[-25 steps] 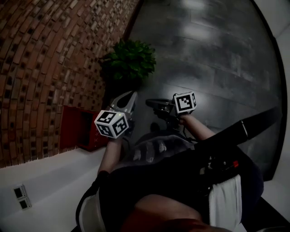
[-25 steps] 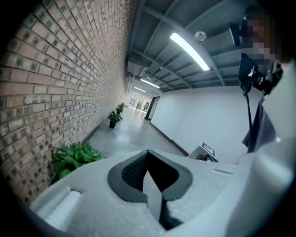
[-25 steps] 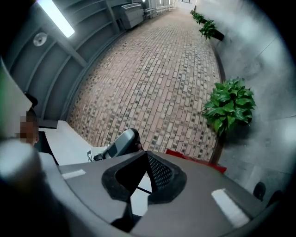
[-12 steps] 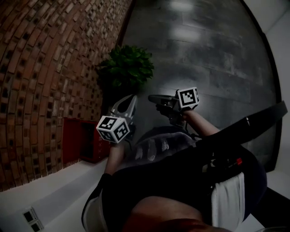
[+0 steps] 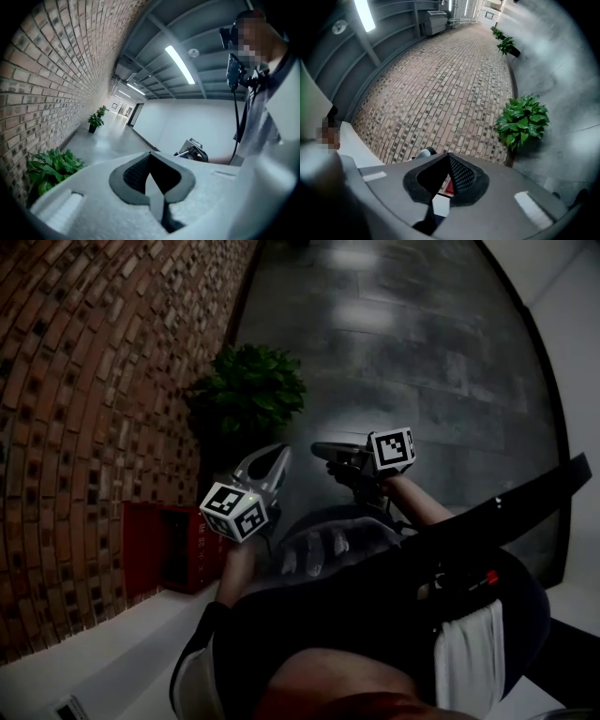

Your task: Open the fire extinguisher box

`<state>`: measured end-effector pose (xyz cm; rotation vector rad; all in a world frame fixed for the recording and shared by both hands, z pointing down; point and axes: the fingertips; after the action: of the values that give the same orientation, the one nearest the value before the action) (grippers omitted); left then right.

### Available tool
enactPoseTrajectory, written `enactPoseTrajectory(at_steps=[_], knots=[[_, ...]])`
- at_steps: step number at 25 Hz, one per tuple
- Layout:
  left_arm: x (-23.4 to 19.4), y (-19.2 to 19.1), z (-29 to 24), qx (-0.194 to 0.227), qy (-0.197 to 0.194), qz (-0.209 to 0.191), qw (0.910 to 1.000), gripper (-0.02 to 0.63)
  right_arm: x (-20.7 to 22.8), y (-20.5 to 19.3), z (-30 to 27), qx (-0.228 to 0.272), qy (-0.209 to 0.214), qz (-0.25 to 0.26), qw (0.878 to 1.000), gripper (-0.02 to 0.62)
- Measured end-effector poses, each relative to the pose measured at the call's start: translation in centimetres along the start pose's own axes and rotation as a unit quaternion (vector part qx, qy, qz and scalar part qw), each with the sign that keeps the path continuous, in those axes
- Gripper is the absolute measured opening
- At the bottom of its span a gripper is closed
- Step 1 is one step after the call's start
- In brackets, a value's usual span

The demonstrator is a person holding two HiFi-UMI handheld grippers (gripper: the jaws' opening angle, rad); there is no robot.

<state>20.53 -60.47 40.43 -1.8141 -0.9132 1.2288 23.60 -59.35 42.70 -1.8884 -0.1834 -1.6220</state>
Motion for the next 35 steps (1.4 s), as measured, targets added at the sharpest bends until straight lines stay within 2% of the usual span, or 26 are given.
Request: enactPoseTrajectory(at_steps=[4, 12, 16, 20, 26, 32, 35], knots=[[1.4, 0.6, -0.8, -0.006, -0.016, -0.028, 0.9995, 0.002, 0.0, 0.8, 1.2, 0.011, 0.003, 0.003, 1.000, 0.000], [4.2, 1.7, -4.9, 0.008, 0.014, -0.052, 0.9985, 0.002, 0.5, 2.4, 6.8, 0.026, 0.035, 0.012, 0.999, 0.000], [7.4, 2.0, -8.7, 0.013, 0.004, -0.056, 0.9984, 0.000, 1.8, 3.8, 12.3, 0.037, 0.015, 0.020, 0.999, 0.000], [10.5, 1.1, -13.0, -0.004, -0.003, -0.042, 0.9991, 0.000, 2.7, 4.7, 18.5, 0.054, 0.011, 0.018, 0.998, 0.000], [15.1, 0.7, -18.7, -0.048, 0.000, -0.079, 0.9957, 0.000, 4.9, 6.4, 26.0, 0.083, 0.034, 0.000, 0.996, 0.000], [15.0, -0.1, -22.0, -0.080, 0.029, -0.063, 0.9944, 0.000, 7.2, 9.2, 30.3, 0.088, -0.014, 0.037, 0.995, 0.000], [15.2, -0.6, -23.4, -0.092, 0.039, -0.055, 0.9935, 0.000, 6.9, 10.3, 31.7, 0.075, 0.003, 0.062, 0.995, 0.000]])
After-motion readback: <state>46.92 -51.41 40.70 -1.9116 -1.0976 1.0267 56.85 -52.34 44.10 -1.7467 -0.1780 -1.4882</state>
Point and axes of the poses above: the fingertips, and each gripper's own axes: z backward along the fingers, x to its right, y out of its top, and after that the axes turned 5 degrees about -x, right-handed
